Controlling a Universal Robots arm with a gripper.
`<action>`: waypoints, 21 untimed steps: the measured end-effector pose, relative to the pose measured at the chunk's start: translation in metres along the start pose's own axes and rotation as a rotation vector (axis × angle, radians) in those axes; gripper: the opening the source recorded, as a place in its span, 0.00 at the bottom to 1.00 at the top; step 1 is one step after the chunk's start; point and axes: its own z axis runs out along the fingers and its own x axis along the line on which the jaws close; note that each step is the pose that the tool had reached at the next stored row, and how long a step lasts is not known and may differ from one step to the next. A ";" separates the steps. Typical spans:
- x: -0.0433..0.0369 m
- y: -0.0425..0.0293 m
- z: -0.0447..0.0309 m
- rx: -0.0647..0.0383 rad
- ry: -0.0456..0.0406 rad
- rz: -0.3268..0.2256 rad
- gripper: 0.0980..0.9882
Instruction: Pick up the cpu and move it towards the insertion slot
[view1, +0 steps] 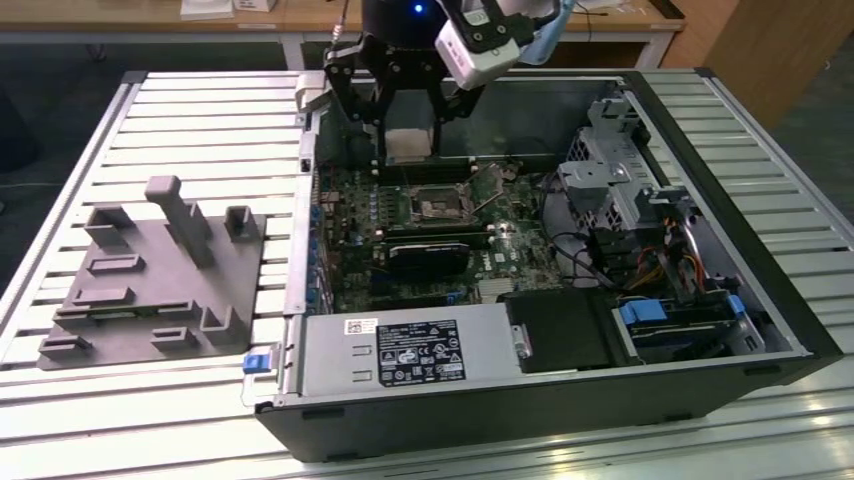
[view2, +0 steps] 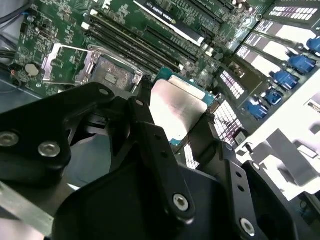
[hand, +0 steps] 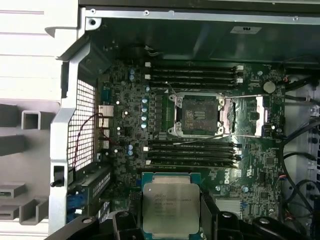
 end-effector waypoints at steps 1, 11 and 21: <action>0.0000 0.0012 0.0001 0.000 0.0000 0.000 0.50; -0.0039 0.0108 0.0002 0.000 0.0000 0.000 0.50; -0.0106 0.0155 0.0003 0.000 0.0000 0.000 0.50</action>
